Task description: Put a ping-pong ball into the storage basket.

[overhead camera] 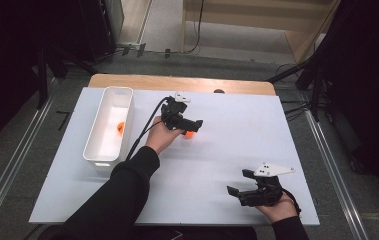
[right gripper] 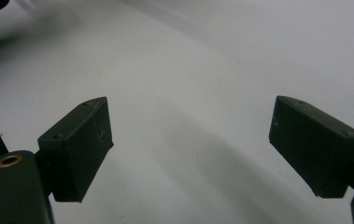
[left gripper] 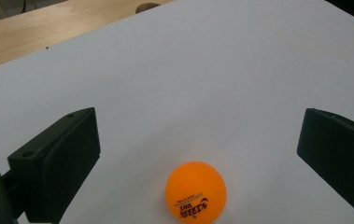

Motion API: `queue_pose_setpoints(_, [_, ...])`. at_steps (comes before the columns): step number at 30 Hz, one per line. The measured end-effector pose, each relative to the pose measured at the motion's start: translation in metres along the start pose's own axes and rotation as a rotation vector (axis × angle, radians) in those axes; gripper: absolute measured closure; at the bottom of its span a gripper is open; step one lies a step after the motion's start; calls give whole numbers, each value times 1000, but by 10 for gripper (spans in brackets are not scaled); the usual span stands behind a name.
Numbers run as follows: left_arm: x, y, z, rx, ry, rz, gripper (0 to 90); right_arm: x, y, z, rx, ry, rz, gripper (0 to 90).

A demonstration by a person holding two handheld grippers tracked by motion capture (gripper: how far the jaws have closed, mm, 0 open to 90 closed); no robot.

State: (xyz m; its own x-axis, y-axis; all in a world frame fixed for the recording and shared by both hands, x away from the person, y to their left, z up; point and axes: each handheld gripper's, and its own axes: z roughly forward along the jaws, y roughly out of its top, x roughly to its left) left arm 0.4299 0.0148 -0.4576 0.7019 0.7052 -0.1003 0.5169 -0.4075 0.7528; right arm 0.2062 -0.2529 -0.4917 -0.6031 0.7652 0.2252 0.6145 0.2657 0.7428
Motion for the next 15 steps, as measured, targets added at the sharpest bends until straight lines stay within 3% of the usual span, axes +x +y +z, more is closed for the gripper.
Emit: queue_pose_setpoints(15, [-1, -2, 3, -5, 7, 5, 0, 0, 0, 0, -2, 2, -1, 119])
